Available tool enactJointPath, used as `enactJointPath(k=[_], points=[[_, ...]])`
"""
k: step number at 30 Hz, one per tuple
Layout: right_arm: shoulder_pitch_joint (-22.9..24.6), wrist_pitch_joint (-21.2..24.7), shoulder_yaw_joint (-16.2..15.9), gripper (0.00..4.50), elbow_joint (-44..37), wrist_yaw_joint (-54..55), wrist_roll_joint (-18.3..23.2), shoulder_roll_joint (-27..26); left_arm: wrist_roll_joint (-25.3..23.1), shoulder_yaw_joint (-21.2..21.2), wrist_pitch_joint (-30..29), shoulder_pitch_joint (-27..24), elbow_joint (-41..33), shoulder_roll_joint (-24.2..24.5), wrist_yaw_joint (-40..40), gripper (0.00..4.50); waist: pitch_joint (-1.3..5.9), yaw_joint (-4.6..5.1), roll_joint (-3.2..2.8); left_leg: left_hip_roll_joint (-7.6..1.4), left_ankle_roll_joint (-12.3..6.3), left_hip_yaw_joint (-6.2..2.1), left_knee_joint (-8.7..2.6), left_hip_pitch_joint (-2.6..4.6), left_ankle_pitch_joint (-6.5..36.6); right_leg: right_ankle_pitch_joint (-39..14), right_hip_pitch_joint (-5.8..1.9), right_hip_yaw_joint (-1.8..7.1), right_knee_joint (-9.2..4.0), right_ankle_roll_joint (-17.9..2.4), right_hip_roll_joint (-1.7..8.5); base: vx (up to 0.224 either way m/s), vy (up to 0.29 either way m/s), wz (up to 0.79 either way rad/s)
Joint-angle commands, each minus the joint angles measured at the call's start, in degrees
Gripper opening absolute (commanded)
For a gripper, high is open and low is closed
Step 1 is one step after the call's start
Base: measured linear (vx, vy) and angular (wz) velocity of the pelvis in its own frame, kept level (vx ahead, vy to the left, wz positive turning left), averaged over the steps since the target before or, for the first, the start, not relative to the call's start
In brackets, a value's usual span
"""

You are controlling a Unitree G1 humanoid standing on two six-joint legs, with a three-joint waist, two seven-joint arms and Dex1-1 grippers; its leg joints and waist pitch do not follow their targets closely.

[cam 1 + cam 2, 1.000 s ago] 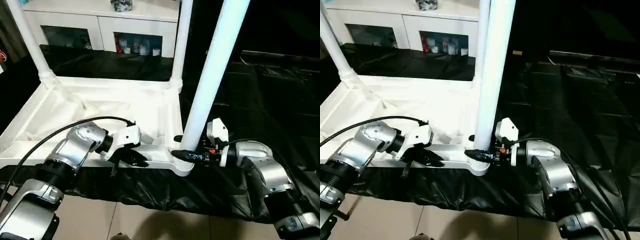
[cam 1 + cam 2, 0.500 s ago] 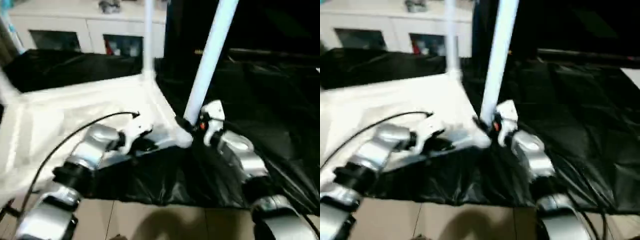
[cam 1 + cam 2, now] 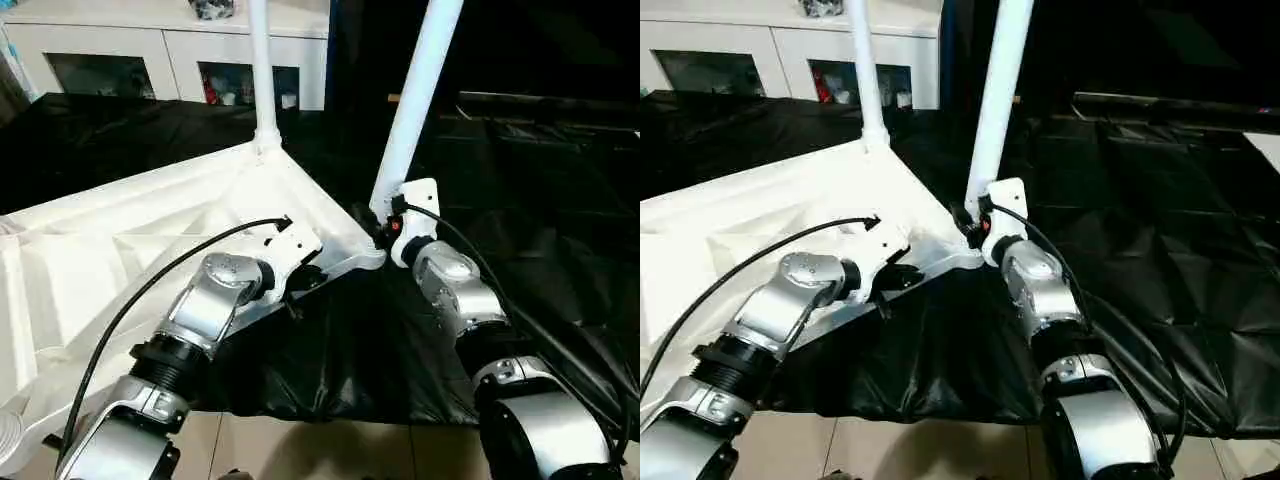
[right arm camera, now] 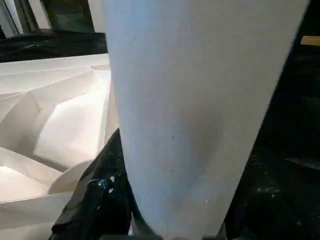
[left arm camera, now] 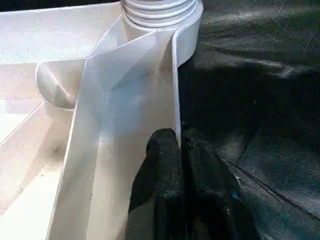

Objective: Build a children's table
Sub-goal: Insert table leg to table base

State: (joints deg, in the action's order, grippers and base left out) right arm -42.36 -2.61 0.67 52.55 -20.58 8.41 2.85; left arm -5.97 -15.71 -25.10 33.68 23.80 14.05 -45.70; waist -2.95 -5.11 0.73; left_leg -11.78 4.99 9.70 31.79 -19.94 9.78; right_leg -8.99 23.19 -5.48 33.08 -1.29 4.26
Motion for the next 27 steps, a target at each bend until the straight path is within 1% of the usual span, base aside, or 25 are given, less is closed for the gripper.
enactJointPath(k=[1,2,3,4,5,6,7,8,9,12,13,14,15,16,17,18,19,20,21,22,23,25,26,27], points=[[1.64,2.7,-1.85,1.88,5.74,-1.14,-0.06,-3.22,0.52,-0.97,1.65,1.74,-3.38,-0.56,-0.81,0.0,3.35,-0.42,-0.91,-1.38,-0.22,-0.31,-3.79,-0.08,17.09,-18.48,-2.85,2.93,-4.01,-10.0,4.31,0.0,0.0,0.0],[0.84,1.46,-1.6,2.23,5.88,-2.75,-0.04,-3.17,0.39,-1.27,1.63,1.4,-3.91,0.16,-1.8,0.0,3.35,-0.44,-1.24,-1.37,-0.06,-0.42,-3.82,-0.03,17.39,-18.72,-2.89,2.9,-3.96,-10.0,4.33,0.0,0.0,0.0],[0.55,1.07,-1.4,2.58,5.82,-3.44,0.13,-3.09,0.27,-1.36,1.83,1.36,-3.86,0.4,-2.05,0.0,3.35,-0.31,-1.05,-1.42,0.01,-0.44,-3.86,-0.08,18.05,-19.13,-2.93,2.87,-4.01,-9.93,4.32,0.0,0.0,0.0],[0.55,1.07,-1.4,2.58,5.82,-3.44,0.13,-3.09,0.27,-1.36,1.83,1.36,-3.86,0.4,-2.05,0.0,3.3,-0.28,-1.22,-1.38,0.03,-0.38,-3.82,0.01,18.5,-19.2,-2.83,2.9,-4.14,-9.96,4.27,0.0,0.0,0.0],[0.35,0.86,-1.14,2.63,6.0,-3.75,0.11,-3.08,0.23,-1.45,1.84,1.34,-3.88,0.46,-1.97,0.0,3.36,-0.28,-1.19,-1.4,-0.01,-0.41,-3.81,0.06,18.37,-18.94,-2.87,2.9,-4.07,-10.11,4.28,0.0,0.0,0.0],[0.3,0.63,-1.08,2.78,5.59,-4.84,0.24,-3.01,0.38,-1.46,1.89,1.21,-4.02,0.67,-2.25,0.0,3.42,-0.42,-1.21,-1.47,-0.04,-0.36,-3.75,0.17,17.96,-18.07,-2.79,2.99,-4.03,-10.65,4.35,0.0,0.0,0.0],[0.3,0.63,-1.08,2.78,5.59,-4.84,0.24,-3.01,0.38,-1.46,1.89,1.21,-4.02,0.67,-2.25,0.0,3.58,-0.56,-1.16,-1.51,-0.16,-0.32,-3.66,0.08,16.71,-15.8,-2.99,3.03,-3.61,-11.33,4.29,0.0,0.0,0.0],[0.24,0.44,-0.99,2.93,5.35,-5.62,0.27,-2.99,0.5,-1.47,1.94,1.12,-4.12,0.83,-2.46,0.0,3.58,-0.56,-1.16,-1.51,-0.16,-0.32,-3.66,0.08,16.71,-15.8,-2.99,3.03,-3.61,-11.33,4.29,0.0,0.0,0.0],[0.34,0.31,-1.1,3.06,4.59,-6.77,0.33,-2.83,0.73,-1.48,2.14,0.98,-4.2,1.08,-2.97,0.0,3.57,-0.6,-1.58,-1.41,-0.55,-0.24,-3.59,-0.05,15.58,-13.81,-3.09,2.95,-3.37,-11.95,4.22,0.0,0.0,0.0],[0.68,0.12,-1.56,3.33,2.63,-9.38,0.62,-2.33,1.26,-1.77,3.29,0.77,-4.21,1.91,-4.73,0.0,3.67,-0.55,-1.37,-1.38,-1.07,-0.24,-3.48,-0.22,14.43,-12.43,-3.35,2.92,-3.19,-12.24,4.18,0.0,0.0,0.0],[0.73,-0.13,-1.53,3.33,2.02,-10.55,0.88,-2.01,1.58,-1.84,3.6,0.67,-4.11,2.29,-5.47,0.0,3.63,-0.53,-1.41,-1.39,-1.23,-0.18,-3.43,-0.19,14.09,-12.22,-3.26,2.95,-3.17,-12.44,4.19,0.0,0.0,0.0],[1.02,-0.42,-1.63,3.42,1.06,-12.23,1.07,-1.36,2.01,-1.92,4.54,0.49,-3.95,3.03,-6.85,0.0,3.67,-0.56,-1.36,-1.38,-1.34,-0.16,-3.37,-0.17,13.93,-12.11,-3.29,2.96,-3.16,-12.56,4.23,0.0,0.0,0.0],[1.02,-0.42,-1.63,3.49,1.06,-12.23,1.07,-1.36,2.01,-1.92,4.54,0.49,-3.95,3.03,-6.85,0.0,3.71,-0.68,-1.43,-1.41,-1.53,-0.14,-3.32,-0.18,13.51,-11.5,-3.32,2.99,-3.0,-12.76,4.25,0.0,0.0,0.0],[1.21,-0.63,-1.68,3.67,0.5,-13.29,1.17,-0.92,2.28,-1.95,5.14,0.36,-3.84,3.51,-7.74,0.0,3.71,-0.7,-1.5,-1.48,-1.57,-0.12,-3.31,-0.06,13.22,-10.75,-3.2,2.97,-2.94,-13.18,4.16,0.0,0.0,0.0],[1.21,-0.63,-1.68,3.73,0.5,-13.29,1.17,-0.92,2.28,-1.95,5.14,0.36,-3.84,3.51,-7.74,0.0,3.71,-0.78,-1.52,-1.46,-1.63,-0.12,-3.28,-0.03,13.31,-10.56,-3.21,2.96,-2.96,-13.29,4.15,0.0,0.0,0.0],[2.18,-0.46,-2.16,3.77,-1.49,-15.53,1.18,0.28,2.96,-2.02,6.07,-0.04,-4.21,4.36,-9.73,0.0,3.74,-0.86,-1.63,-1.5,-1.63,-0.08,-3.24,0.0,13.04,-9.38,-3.2,3.0,-2.75,-13.63,4.08,0.0,0.0,0.0],[3.0,-0.29,-2.53,3.77,-3.09,-17.27,1.05,1.26,3.46,-2.11,6.68,-0.35,-4.56,4.98,-11.34,0.0,3.7,-1.01,-1.49,-1.41,-1.85,-0.06,-3.21,-0.04,13.09,-9.37,-3.34,2.93,-2.85,-13.41,4.01,0.0,0.0,0.0],[3.0,-0.29,-2.53,3.77,-3.09,-17.27,1.05,1.26,3.46,-2.11,6.68,-0.35,-4.56,4.98,-11.34,0.0,3.78,-1.11,-1.47,-1.44,-2.0,-0.02,-3.16,-0.03,12.79,-8.86,-3.39,2.97,-2.69,-13.37,4.03,0.0,0.0,0.0],[4.15,0.33,-3.17,3.77,-5.3,-20.06,1.2,2.6,3.75,-2.49,8.23,-0.63,-4.6,5.93,-13.45,0.0,3.8,-1.31,-1.49,-1.43,-2.22,-0.13,-3.17,-0.05,12.41,-8.35,-3.47,2.9,-2.67,-13.35,3.94,0.0,0.0,0.0],[4.99,0.87,-3.7,3.77,-6.76,-22.15,1.29,3.63,3.79,-2.73,9.12,-0.66,-4.36,6.51,-14.6,0.0,3.82,-1.41,-1.46,-1.52,-2.37,0.02,-3.1,-0.01,12.22,-8.17,-3.34,3.01,-2.59,-13.39,4.06,0.0,0.0,0.0],[6.69,2.08,-4.7,3.77,-9.64,-26.45,1.53,5.64,3.9,-3.15,11.04,-0.62,-3.72,7.56,-16.72,0.0,3.8,-1.62,-1.42,-1.47,-2.55,0.0,-3.13,-0.03,12.2,-8.28,-3.47,2.92,-2.65,-13.11,3.89,0.0,0.0,0.0],[8.81,3.6,-6.0,3.77,-12.9,-31.67,1.72,8.18,4.45,-3.31,12.78,-0.4,-2.9,8.5,-19.12,0.0,3.79,-2.15,-1.24,-1.54,-3.2,0.19,-2.94,-0.04,11.69,-8.48,-3.44,2.91,-2.62,-12.64,3.78,0.0,0.0,0.0],[8.89,3.65,-6.06,3.77,-13.01,-31.85,1.72,8.28,4.49,-3.3,12.81,-0.39,-2.88,8.52,-19.21,0.0,3.81,-2.4,-1.28,-1.63,-3.15,0.19,-2.93,0.0,11.69,-8.74,-3.41,2.93,-2.57,-12.56,3.87,0.0,0.0,0.0],[10.4,4.77,-7.18,3.77,-15.18,-35.47,1.95,10.23,5.22,-3.16,13.51,-0.13,-2.41,9.0,-21.06,0.0,3.77,-2.46,-1.25,-1.64,-2.98,0.22,-2.95,-0.02,11.99,-9.8,-3.33,2.94,-2.67,-12.58,3.98,0.0,0.0,0.0]])
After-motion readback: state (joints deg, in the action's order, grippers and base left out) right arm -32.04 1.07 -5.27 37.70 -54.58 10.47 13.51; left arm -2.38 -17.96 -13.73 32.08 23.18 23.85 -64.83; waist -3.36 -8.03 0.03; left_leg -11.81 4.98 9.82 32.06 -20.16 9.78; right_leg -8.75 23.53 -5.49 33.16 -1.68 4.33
